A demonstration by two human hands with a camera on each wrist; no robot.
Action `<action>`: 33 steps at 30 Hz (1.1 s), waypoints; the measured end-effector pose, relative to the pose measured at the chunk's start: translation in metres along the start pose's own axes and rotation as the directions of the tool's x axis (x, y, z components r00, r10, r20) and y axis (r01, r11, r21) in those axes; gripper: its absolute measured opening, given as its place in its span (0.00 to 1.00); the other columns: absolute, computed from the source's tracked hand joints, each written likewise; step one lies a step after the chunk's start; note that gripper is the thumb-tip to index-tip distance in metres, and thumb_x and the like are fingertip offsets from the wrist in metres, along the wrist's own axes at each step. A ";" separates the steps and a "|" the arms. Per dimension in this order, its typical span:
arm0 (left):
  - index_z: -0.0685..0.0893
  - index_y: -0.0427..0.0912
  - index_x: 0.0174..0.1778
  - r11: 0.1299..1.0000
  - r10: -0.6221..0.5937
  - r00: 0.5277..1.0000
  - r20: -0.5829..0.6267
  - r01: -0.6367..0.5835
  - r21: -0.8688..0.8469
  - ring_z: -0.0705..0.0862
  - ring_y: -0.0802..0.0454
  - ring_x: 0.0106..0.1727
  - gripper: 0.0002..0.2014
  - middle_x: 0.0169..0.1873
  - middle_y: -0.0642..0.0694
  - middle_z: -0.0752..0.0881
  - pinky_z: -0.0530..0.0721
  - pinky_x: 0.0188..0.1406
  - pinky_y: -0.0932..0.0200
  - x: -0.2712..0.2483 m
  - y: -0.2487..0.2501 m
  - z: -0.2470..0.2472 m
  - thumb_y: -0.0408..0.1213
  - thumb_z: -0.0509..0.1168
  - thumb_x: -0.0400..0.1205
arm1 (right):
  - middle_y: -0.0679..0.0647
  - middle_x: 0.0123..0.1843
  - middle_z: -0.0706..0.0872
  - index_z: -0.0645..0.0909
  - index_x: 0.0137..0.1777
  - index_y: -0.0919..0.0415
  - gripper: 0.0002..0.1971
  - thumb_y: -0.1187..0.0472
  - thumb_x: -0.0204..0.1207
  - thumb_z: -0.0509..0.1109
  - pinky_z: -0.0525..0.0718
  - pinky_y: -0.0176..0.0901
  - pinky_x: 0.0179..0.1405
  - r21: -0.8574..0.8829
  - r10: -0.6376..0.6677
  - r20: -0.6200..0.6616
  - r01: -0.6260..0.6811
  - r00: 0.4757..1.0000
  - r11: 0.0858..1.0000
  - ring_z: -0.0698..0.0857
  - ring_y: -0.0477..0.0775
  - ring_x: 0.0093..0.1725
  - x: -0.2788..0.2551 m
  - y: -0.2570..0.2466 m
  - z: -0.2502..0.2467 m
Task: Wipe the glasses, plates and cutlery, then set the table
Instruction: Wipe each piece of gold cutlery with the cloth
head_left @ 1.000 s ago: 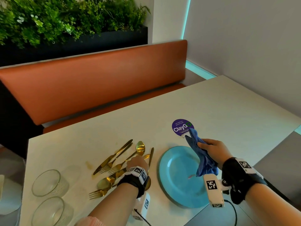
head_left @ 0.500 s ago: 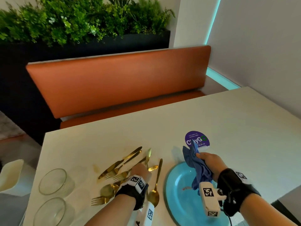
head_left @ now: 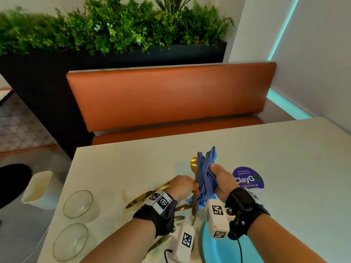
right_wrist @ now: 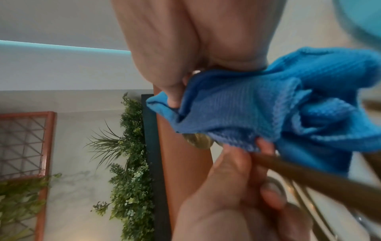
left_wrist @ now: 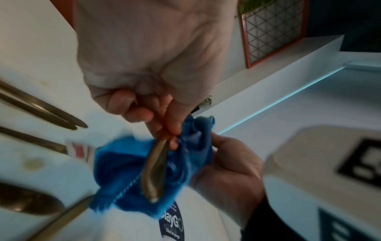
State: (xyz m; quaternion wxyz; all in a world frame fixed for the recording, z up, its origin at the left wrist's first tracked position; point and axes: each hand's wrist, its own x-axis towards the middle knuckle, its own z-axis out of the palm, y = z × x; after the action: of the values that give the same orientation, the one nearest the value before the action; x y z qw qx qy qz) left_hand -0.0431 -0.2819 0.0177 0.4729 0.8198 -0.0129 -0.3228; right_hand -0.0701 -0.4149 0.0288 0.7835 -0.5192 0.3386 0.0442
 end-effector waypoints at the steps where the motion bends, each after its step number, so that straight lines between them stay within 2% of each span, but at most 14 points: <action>1: 0.85 0.28 0.57 0.999 0.024 1.000 -0.010 -0.024 0.040 0.83 0.58 0.33 0.13 0.46 0.38 0.89 0.81 0.39 0.67 -0.006 0.005 -0.003 0.32 0.63 0.80 | 0.67 0.63 0.81 0.74 0.69 0.64 0.18 0.56 0.86 0.54 0.79 0.65 0.59 0.011 -0.018 0.026 0.017 1.000 1.000 0.81 0.73 0.59 -0.001 0.001 0.008; 4: 0.86 0.29 0.53 0.966 0.097 0.994 -0.044 -0.084 0.243 0.86 0.39 0.53 0.13 0.54 0.33 0.87 0.82 0.49 0.55 -0.017 0.009 -0.014 0.32 0.61 0.80 | 0.63 0.47 0.84 0.77 0.53 0.58 0.04 0.63 0.82 0.62 0.85 0.53 0.38 -0.061 -0.076 0.080 0.080 0.994 0.995 0.84 0.64 0.41 -0.004 0.003 0.027; 6: 0.86 0.29 0.50 0.949 0.129 0.991 -0.024 -0.116 0.293 0.84 0.37 0.57 0.12 0.53 0.33 0.87 0.78 0.49 0.53 -0.025 0.007 -0.020 0.31 0.60 0.80 | 0.64 0.40 0.84 0.75 0.45 0.56 0.08 0.70 0.77 0.68 0.85 0.48 0.31 -0.173 -0.111 0.056 0.119 0.992 0.978 0.83 0.62 0.33 -0.006 0.004 0.037; 10: 0.83 0.40 0.43 0.905 0.191 0.982 0.010 -0.180 0.386 0.82 0.40 0.53 0.07 0.54 0.35 0.86 0.69 0.37 0.61 -0.039 0.006 -0.033 0.30 0.59 0.80 | 0.66 0.44 0.85 0.77 0.49 0.61 0.14 0.63 0.67 0.78 0.88 0.59 0.43 -0.339 -0.192 -0.115 0.143 0.975 0.930 0.85 0.66 0.42 0.000 0.009 0.056; 12: 0.78 0.44 0.34 0.885 0.208 0.978 0.028 -0.200 0.421 0.80 0.43 0.47 0.09 0.48 0.37 0.87 0.68 0.32 0.60 -0.041 0.007 -0.041 0.29 0.59 0.79 | 0.60 0.33 0.81 0.78 0.36 0.62 0.11 0.58 0.70 0.75 0.81 0.48 0.36 -0.515 -0.280 -0.134 0.175 0.951 0.839 0.81 0.62 0.39 0.002 0.007 0.064; 14: 0.75 0.46 0.24 0.869 0.212 0.976 0.042 -0.208 0.448 0.77 0.48 0.40 0.16 0.33 0.45 0.83 0.67 0.29 0.64 -0.042 0.006 -0.046 0.28 0.60 0.77 | 0.58 0.29 0.75 0.71 0.28 0.60 0.18 0.53 0.76 0.68 0.72 0.44 0.36 -0.679 -0.315 -0.149 0.135 0.937 0.721 0.76 0.60 0.38 -0.001 0.002 0.068; 16: 0.72 0.46 0.21 0.860 0.200 0.979 0.048 -0.199 0.470 0.75 0.48 0.38 0.18 0.26 0.49 0.75 0.64 0.27 0.65 -0.044 0.006 -0.049 0.28 0.60 0.77 | 0.61 0.34 0.78 0.75 0.32 0.64 0.18 0.51 0.78 0.66 0.75 0.48 0.42 -0.734 -0.287 -0.141 0.095 0.948 0.672 0.78 0.62 0.42 -0.003 -0.001 0.070; 19: 0.67 0.45 0.22 0.829 0.198 0.979 0.044 -0.191 0.526 0.77 0.42 0.44 0.19 0.28 0.45 0.76 0.66 0.29 0.59 -0.048 0.004 -0.051 0.27 0.57 0.80 | 0.66 0.45 0.84 0.80 0.47 0.69 0.12 0.58 0.76 0.70 0.83 0.55 0.55 -0.656 -0.167 -0.027 0.108 0.986 0.747 0.83 0.65 0.49 -0.009 0.003 0.075; 22: 0.67 0.45 0.23 0.838 0.185 0.981 0.054 -0.187 0.514 0.78 0.40 0.46 0.19 0.27 0.48 0.73 0.68 0.32 0.59 -0.053 0.000 -0.050 0.28 0.56 0.81 | 0.67 0.49 0.86 0.80 0.43 0.66 0.08 0.60 0.73 0.72 0.84 0.56 0.56 -0.686 -0.213 -0.006 0.151 0.977 0.712 0.85 0.66 0.51 -0.013 0.005 0.076; 23: 0.68 0.45 0.23 0.846 0.181 0.982 0.061 -0.187 0.499 0.78 0.42 0.44 0.18 0.27 0.49 0.73 0.69 0.34 0.59 -0.054 0.000 -0.050 0.29 0.57 0.80 | 0.67 0.49 0.86 0.80 0.44 0.65 0.10 0.57 0.74 0.71 0.84 0.54 0.54 -0.737 -0.254 -0.013 0.162 0.967 0.656 0.85 0.66 0.51 -0.015 0.002 0.076; 26: 0.71 0.46 0.24 0.890 0.183 0.981 0.061 -0.191 0.414 0.77 0.49 0.40 0.16 0.30 0.49 0.77 0.70 0.34 0.59 -0.056 0.001 -0.050 0.31 0.59 0.79 | 0.65 0.48 0.85 0.76 0.41 0.64 0.17 0.50 0.81 0.61 0.77 0.45 0.46 -0.933 -0.394 0.028 0.165 0.919 0.319 0.83 0.64 0.50 -0.025 -0.011 0.076; 27: 0.71 0.46 0.25 0.901 0.190 0.980 0.053 -0.195 0.388 0.76 0.50 0.38 0.16 0.30 0.51 0.78 0.70 0.33 0.62 -0.057 0.002 -0.051 0.32 0.58 0.80 | 0.65 0.49 0.86 0.74 0.41 0.64 0.17 0.50 0.83 0.59 0.76 0.44 0.45 -0.949 -0.438 0.045 0.175 0.898 0.263 0.84 0.64 0.51 -0.028 -0.015 0.075; 29: 0.73 0.47 0.29 0.924 0.202 0.979 0.037 -0.203 0.325 0.77 0.52 0.39 0.14 0.34 0.50 0.83 0.71 0.33 0.64 -0.058 0.004 -0.053 0.32 0.58 0.81 | 0.66 0.51 0.86 0.75 0.43 0.65 0.17 0.50 0.83 0.57 0.74 0.43 0.44 -0.951 -0.501 0.053 0.197 0.864 0.239 0.84 0.65 0.52 -0.032 -0.020 0.074; 33: 0.78 0.43 0.44 0.950 0.206 0.977 0.050 -0.212 0.229 0.78 0.54 0.41 0.06 0.49 0.43 0.89 0.72 0.33 0.67 -0.060 0.004 -0.054 0.36 0.57 0.84 | 0.65 0.50 0.85 0.73 0.43 0.63 0.14 0.53 0.83 0.58 0.70 0.40 0.42 -0.927 -0.531 0.033 0.225 0.847 0.302 0.81 0.63 0.46 -0.031 -0.022 0.064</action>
State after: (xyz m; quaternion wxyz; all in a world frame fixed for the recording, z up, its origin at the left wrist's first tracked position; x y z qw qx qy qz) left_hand -0.0599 -0.2236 0.0705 0.4048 0.8594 -0.1431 -0.2777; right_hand -0.0531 -0.3621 0.0787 0.3040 -0.9230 0.2323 -0.0415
